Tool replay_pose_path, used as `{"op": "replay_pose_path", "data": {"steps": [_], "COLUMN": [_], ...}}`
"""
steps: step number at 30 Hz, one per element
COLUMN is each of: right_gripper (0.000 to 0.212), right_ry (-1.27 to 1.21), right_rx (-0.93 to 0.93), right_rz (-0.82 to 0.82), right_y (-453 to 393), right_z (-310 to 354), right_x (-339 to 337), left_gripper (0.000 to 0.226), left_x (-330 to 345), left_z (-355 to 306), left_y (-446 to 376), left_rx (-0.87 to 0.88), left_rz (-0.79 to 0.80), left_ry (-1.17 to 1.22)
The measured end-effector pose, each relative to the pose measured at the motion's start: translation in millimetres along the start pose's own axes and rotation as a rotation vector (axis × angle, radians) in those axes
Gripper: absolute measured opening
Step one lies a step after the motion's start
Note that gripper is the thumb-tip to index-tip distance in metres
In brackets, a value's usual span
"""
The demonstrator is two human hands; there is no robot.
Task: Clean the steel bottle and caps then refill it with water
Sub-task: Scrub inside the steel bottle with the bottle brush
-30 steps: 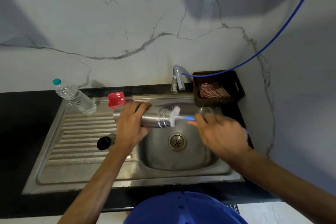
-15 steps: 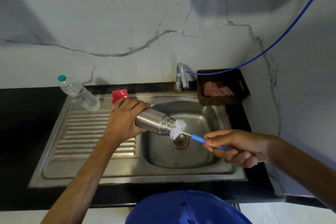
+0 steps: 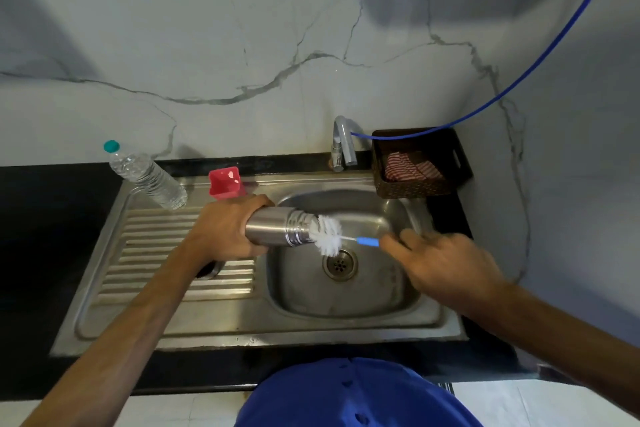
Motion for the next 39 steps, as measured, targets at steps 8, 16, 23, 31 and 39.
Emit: {"op": "replay_pose_path", "data": {"steps": [8,16,23,31,39], "right_gripper": [0.057,0.050,0.048,0.040,0.037], "right_ry": [-1.208,-1.358,-0.627,-0.866,-1.316], "right_rx": [0.629,0.605,0.405,0.326,0.330], "right_rz": [0.913,0.831,0.288,0.299,0.656], "right_y": [-16.1,-28.9,-39.3,-18.1,1.8], "right_z": [-6.1,36.9,2.2,-22.3,-31.7], "right_x": [108.2,120.3,40.1,38.8,41.1], "left_gripper": [0.071,0.077,0.080,0.079,0.056], "left_x": [8.1,28.8,-8.2,-6.8,-9.7], "left_z": [-20.7,-48.4,-20.5,-15.0,-26.5], "left_y": [-13.9,-26.8,-12.1,1.5,8.5], "left_rx": [0.088,0.154,0.048,-0.011,0.004], "left_rz": [0.010,0.018,-0.083,0.031,0.320], "left_ry": [-0.190,-0.292,-0.111,-0.069,0.348]}}
Point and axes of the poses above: each hand's wrist, its own y-axis away from the middle knuckle, its own x-axis out of the palm, z = x × y, the point moved 6 cm from there along -y, towards the middle knuckle, and after that the axes turned 11 degrees about x, right-handed, at the moved point
